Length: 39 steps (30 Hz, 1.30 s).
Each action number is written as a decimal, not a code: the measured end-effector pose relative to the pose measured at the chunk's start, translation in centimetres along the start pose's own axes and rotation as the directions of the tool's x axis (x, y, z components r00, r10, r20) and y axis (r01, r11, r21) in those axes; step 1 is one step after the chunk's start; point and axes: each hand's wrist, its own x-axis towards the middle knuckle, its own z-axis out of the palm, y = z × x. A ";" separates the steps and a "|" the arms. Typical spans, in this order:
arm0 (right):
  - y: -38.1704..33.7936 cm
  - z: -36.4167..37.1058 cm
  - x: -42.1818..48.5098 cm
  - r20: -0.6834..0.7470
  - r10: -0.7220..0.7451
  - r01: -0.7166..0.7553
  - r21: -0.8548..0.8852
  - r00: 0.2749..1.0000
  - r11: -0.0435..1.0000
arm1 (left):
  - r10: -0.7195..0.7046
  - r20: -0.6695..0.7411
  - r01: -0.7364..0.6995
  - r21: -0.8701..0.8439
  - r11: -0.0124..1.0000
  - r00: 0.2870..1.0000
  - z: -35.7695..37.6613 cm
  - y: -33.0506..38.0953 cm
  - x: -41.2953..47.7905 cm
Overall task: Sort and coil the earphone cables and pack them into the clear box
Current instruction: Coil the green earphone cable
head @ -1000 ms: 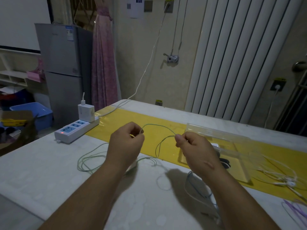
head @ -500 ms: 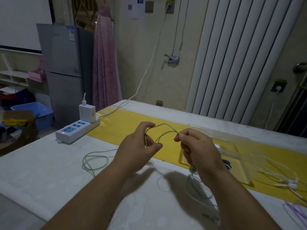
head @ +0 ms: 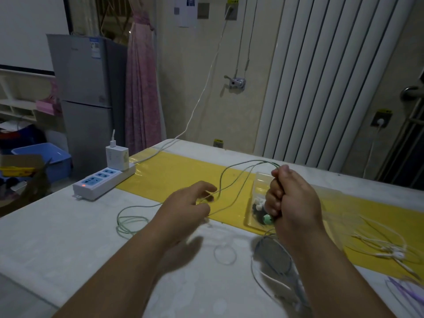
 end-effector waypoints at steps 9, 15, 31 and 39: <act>-0.4 0.0 0.0 -0.076 -0.031 0.034 0.043 0.997 0.998 | 0.031 0.245 -0.103 0.286 0.953 0.969 0.9 0.0 -0.2; -0.5 -0.4 0.3 -0.242 -0.055 0.061 0.017 0.969 0.998 | 0.141 0.047 -0.133 0.705 0.696 0.989 0.1 -1.0 1.0; 0.7 -0.1 -0.1 -0.158 -0.103 0.037 -0.377 0.982 0.926 | -0.178 0.191 0.259 -0.611 0.748 0.965 -0.8 1.0 0.0; 1.5 0.4 -0.9 -0.014 0.032 -0.035 -0.451 0.999 0.892 | -0.134 -0.006 0.109 -0.543 0.833 0.991 -1.2 1.1 0.0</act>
